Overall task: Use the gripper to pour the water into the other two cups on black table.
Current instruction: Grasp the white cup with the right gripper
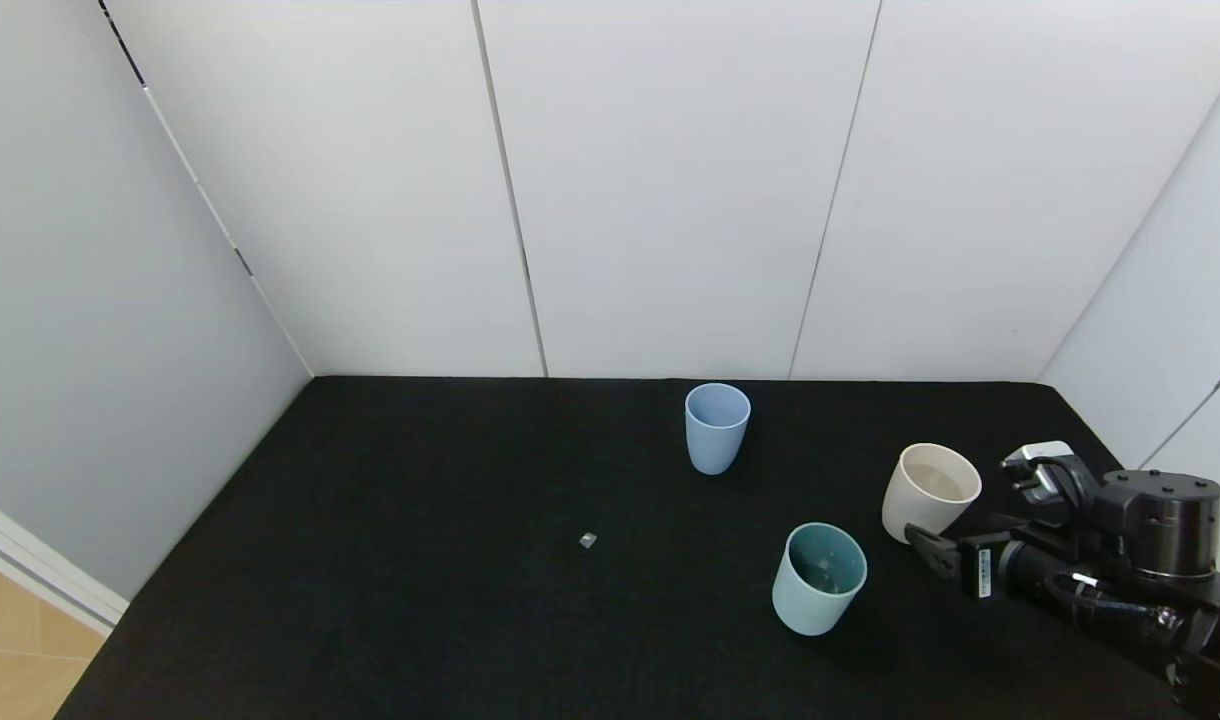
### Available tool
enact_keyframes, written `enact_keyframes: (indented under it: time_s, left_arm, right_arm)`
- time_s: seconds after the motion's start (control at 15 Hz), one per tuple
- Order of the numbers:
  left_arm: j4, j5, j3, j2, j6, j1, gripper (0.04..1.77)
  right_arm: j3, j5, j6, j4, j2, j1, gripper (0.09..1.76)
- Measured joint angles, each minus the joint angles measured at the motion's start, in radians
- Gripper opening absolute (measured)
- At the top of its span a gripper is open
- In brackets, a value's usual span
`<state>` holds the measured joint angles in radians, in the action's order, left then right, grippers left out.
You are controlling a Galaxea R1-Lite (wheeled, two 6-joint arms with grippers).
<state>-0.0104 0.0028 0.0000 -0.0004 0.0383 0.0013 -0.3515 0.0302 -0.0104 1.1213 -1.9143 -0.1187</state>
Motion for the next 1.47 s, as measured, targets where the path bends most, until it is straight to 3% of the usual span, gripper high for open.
enact_keyframes:
  time_s: [0.73,1.47]
  left_arm:
    - [0.000,0.000,0.000,0.000,0.000,0.000,1.72]
    - [0.000,0.000,0.000,0.000,0.000,0.000,1.72]
  right_arm:
    - [-0.131,-0.003,0.003,-0.003,-0.099,0.010,1.71]
    - [-0.194,-0.002,0.005,-0.003,-0.152,0.028,1.71]
